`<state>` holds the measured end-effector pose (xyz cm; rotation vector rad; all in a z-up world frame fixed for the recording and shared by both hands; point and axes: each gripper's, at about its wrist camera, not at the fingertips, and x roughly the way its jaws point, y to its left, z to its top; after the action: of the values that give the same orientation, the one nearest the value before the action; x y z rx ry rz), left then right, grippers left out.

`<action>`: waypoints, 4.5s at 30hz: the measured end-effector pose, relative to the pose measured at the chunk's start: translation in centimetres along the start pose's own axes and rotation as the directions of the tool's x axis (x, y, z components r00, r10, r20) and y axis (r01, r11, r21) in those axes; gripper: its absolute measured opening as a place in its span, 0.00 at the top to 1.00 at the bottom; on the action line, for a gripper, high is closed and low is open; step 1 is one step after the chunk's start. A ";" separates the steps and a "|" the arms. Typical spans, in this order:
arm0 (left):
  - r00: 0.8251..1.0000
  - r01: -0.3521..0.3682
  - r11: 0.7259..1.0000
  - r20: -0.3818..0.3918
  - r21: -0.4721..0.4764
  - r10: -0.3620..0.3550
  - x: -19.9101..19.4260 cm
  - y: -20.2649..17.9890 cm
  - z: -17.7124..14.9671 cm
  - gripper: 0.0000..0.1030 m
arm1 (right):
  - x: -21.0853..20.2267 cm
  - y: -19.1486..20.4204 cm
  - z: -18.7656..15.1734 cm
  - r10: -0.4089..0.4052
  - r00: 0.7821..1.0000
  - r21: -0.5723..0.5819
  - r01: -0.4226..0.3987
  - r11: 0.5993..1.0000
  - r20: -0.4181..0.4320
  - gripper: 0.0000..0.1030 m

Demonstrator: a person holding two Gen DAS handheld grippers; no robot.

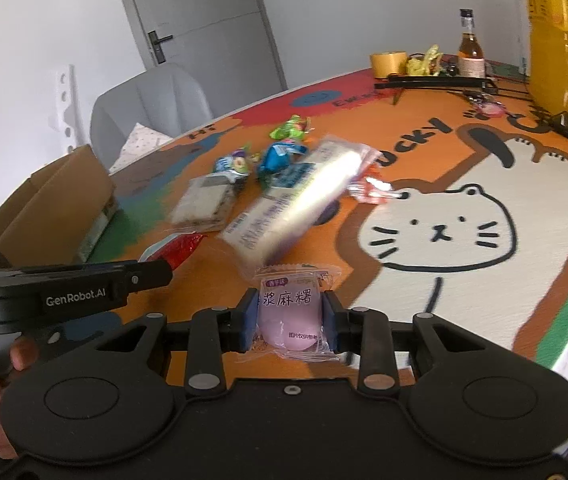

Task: Organize snacks
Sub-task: 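Grasp the red-and-white snack bar with the left tool while the right tool holds the pink bun, then carry both snacks into the cardboard box and open both tools to release, then grasp the white bread pack with the left tool while the right tool grasps the long white bread bag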

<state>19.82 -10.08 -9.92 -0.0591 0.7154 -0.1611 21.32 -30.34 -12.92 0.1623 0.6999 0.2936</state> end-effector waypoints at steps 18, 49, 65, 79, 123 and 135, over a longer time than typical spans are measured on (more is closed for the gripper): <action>0.988 -0.041 0.999 0.146 -0.035 0.046 -7.2 3.3 2.4 0.72 | -1.7 5.4 2.5 0.091 0.993 -0.077 -0.085 0.993 0.082 0.70; 0.948 -0.196 0.957 0.209 -0.215 0.241 -12.5 14.1 3.3 0.83 | 0.4 16.0 5.0 0.266 0.961 -0.205 -0.247 0.947 0.070 0.70; 0.941 -0.222 0.929 0.186 -0.297 0.284 -12.1 17.8 2.6 0.48 | 2.6 19.5 6.1 0.280 0.958 -0.248 -0.257 0.934 0.063 0.70; 0.919 -0.268 0.907 0.197 -0.325 0.342 -13.2 18.3 2.3 0.21 | 3.3 21.6 7.5 0.374 0.926 -0.220 -0.355 0.909 0.051 0.47; 0.977 -0.090 0.989 0.181 -0.121 0.111 -7.9 5.0 3.5 0.03 | -2.6 2.6 4.5 0.005 0.993 0.048 -0.010 0.999 0.115 0.00; 0.986 -0.050 0.994 0.152 -0.097 0.064 -5.3 2.7 3.6 0.03 | -2.8 -1.0 3.8 -0.039 0.993 0.084 0.029 0.996 0.111 0.00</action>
<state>18.59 -6.49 -4.07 -0.1388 0.5681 -0.0670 21.99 -32.37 -8.58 0.2436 0.6028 0.2212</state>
